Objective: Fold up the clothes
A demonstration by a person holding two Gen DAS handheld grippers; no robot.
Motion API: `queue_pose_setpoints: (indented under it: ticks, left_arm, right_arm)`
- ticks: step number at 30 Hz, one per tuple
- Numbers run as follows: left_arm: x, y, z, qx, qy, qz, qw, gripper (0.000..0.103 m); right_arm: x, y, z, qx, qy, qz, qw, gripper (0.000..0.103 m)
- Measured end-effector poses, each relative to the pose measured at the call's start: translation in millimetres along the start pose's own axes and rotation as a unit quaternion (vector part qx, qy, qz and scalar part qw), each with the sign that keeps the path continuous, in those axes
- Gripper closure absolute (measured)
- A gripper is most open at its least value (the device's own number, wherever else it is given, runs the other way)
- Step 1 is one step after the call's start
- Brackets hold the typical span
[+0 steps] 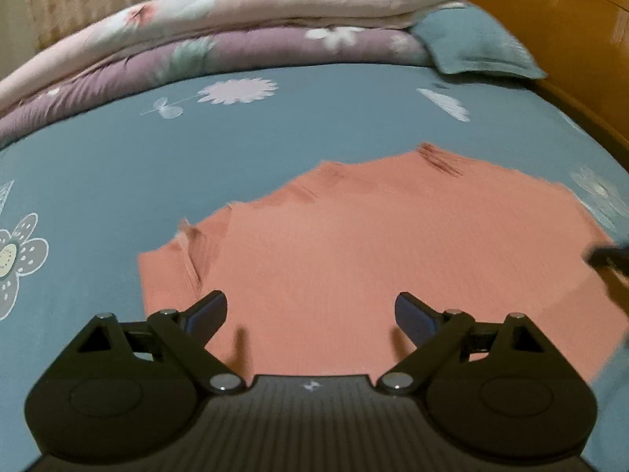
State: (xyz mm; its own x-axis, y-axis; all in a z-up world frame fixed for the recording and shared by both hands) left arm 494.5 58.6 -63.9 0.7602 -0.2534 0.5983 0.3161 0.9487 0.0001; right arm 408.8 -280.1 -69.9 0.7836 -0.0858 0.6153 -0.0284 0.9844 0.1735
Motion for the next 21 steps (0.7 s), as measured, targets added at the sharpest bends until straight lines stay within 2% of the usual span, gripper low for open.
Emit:
queue_pose_setpoints:
  ticks: [3, 5, 7, 8, 9, 13, 15, 16, 17, 21]
  left_arm:
    - [-29.4, -17.2, 21.4, 0.025, 0.004, -0.065, 0.9976, 0.01]
    - [-42.5, -27.1, 28.7, 0.055, 0.016, -0.117, 0.9915, 0.01]
    - [-56.2, -35.1, 36.4, 0.074, 0.028, -0.166, 0.983, 0.01]
    - [-62.7, -38.0, 40.3, 0.081, 0.033, -0.186, 0.9787, 0.01]
    - [-69.1, -40.9, 44.3, 0.087, 0.039, -0.206, 0.974, 0.01]
    - [-86.9, -49.8, 58.4, 0.097, 0.045, -0.255, 0.961, 0.01]
    - [-88.1, -51.3, 62.0, 0.103, 0.036, -0.259, 0.9598, 0.01]
    - [-86.6, -51.6, 61.8, 0.1, 0.03, -0.253, 0.9619, 0.01]
    - [-83.4, -51.1, 62.4, 0.088, 0.02, -0.239, 0.9667, 0.01]
    - [-76.1, -60.4, 50.0, 0.047, 0.003, -0.228, 0.9726, 0.01]
  right_arm:
    - [-0.1, 0.8, 0.9, -0.001, -0.002, 0.006, 1.0, 0.07]
    - [0.5, 2.4, 2.4, -0.004, -0.001, 0.015, 1.0, 0.068]
    - [1.6, 6.4, 6.0, -0.01, 0.002, 0.031, 0.999, 0.057]
    - [1.7, 10.6, 9.4, -0.008, 0.007, 0.042, 0.999, 0.04]
    - [1.6, 15.4, 13.2, -0.005, 0.012, 0.054, 0.998, 0.029]
    - [-8.7, 40.9, 36.8, -0.011, 0.008, 0.127, 0.992, 0.029]
    - [-17.8, 51.6, 49.2, -0.014, 0.006, 0.155, 0.988, 0.025]
    - [-22.6, 55.4, 53.7, -0.017, 0.006, 0.162, 0.987, 0.024]
    - [-27.4, 59.0, 58.0, -0.02, 0.008, 0.169, 0.985, 0.023]
    - [-48.8, 68.0, 72.0, -0.037, 0.014, 0.191, 0.981, 0.023]
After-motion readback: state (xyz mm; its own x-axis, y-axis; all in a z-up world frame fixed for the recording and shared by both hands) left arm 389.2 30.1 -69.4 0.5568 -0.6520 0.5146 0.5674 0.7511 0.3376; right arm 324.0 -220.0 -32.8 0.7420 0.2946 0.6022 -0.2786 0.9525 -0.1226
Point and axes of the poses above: each gripper's, at about its wrist camera, not at the fingertips, and z roughly against the way its jaws point, y to its left, x to its top, the point moved 3 cm from there along -z, roughly the way its jaws point, and after that the axes turned 6 degrees about y, right-handed, at the moved point
